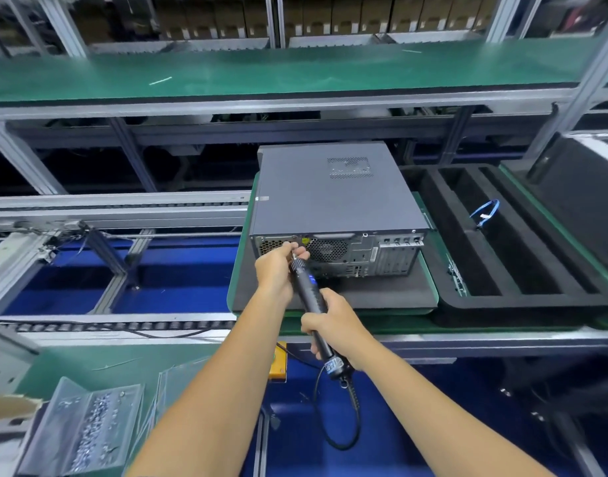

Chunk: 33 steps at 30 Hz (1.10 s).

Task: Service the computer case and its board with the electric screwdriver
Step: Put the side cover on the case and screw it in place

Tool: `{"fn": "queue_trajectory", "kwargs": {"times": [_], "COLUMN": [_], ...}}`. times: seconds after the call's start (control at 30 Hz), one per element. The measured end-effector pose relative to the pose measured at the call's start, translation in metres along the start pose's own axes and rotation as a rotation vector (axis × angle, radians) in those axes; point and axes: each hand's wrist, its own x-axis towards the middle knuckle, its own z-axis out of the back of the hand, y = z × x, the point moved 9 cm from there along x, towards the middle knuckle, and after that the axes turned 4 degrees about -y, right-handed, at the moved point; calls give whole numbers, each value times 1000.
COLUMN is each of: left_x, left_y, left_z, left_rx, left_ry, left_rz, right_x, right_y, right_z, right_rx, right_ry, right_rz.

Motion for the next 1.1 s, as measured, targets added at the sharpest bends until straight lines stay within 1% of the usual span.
{"fn": "queue_trajectory", "kwargs": {"times": [0.4,0.73,1.1], "left_x": [8,12,12], "left_y": [7,8,6], "left_z": [-17,-16,-16], "left_rx": [161,185,202], "left_ry": [90,50,54], "left_rz": [14,-17,-42], "right_x": [7,10,9], "right_y": [-4,-2,0], "right_z": [12,16,20], "right_rx": [66,42,31], "right_ry": [-62,-31,-19], "right_rz": [-6,-3,4]}}
